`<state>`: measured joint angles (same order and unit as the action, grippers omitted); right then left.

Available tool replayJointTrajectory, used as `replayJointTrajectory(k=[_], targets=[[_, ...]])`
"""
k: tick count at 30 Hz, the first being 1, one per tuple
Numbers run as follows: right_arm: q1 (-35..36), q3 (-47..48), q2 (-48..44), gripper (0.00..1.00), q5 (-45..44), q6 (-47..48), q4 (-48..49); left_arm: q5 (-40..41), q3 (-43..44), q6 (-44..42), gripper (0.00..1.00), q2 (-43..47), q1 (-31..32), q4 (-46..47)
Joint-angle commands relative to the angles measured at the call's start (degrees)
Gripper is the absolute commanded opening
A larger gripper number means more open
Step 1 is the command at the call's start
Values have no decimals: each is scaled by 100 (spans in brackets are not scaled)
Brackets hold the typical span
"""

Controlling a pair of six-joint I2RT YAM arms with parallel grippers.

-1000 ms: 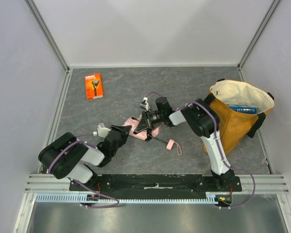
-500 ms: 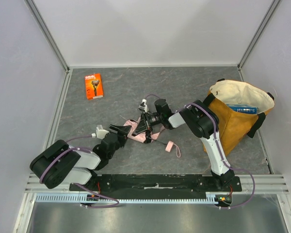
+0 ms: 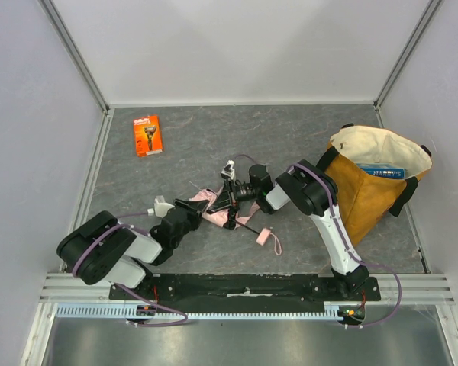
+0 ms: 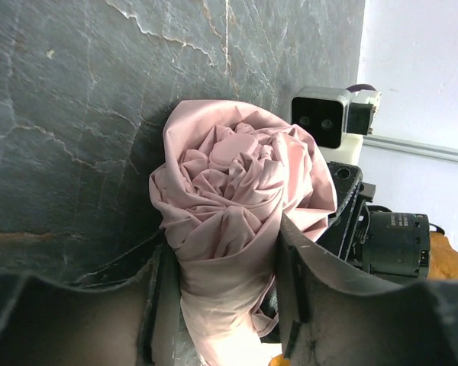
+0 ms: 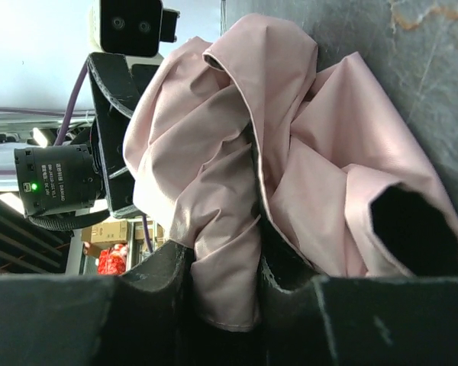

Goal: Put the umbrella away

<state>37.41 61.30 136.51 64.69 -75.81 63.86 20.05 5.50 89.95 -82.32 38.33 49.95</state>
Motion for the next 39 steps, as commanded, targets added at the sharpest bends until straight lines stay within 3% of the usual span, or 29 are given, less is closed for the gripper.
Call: replayJointTrajectory(k=[1, 3, 5, 6, 8, 9, 12, 15, 18, 21, 30, 39], targets=[[355, -74, -10, 0, 677, -119, 427, -204, 30, -425, 42, -258, -53, -118], [364, -65, -97, 0, 694, 266, -115, -204, 74, -583, 30, -328, -106, -91], [364, 22, -255, 0, 616, 1378, -1534, -265, 92, -733, 14, -424, -193, 92], [364, 162, -361, 0, 537, 2142, -2561, -274, 83, -751, 8, -477, -211, 163], [364, 976, -423, 0, -127, 4580, -6068, -283, 57, -786, 2, -530, -211, 269], [364, 1215, -388, 5, -271, 5384, -6887, -291, 31, -786, 2, -548, -212, 243], [337, 1217, -519, 27, -1033, 5645, -7262, -292, -66, -821, 2, -565, -212, 295], [355, 1201, -809, 42, -1650, 6156, -7625, -309, -172, -865, 2, -539, -203, 331], [407, 1051, -1266, 53, -2432, 6525, -7616, -344, -225, -935, 2, -443, -194, 182], [434, 937, -1679, 60, -2539, 6755, -7301, -414, -225, -892, 2, -451, -194, 59], [1004, 1305, -2339, 68, -3645, 7949, -7414, -511, -111, -664, 2, -293, -168, -564], [2147, 990, -2814, 73, -6281, 9065, -7317, -854, 153, 66, 2, -56, -176, -1752]])
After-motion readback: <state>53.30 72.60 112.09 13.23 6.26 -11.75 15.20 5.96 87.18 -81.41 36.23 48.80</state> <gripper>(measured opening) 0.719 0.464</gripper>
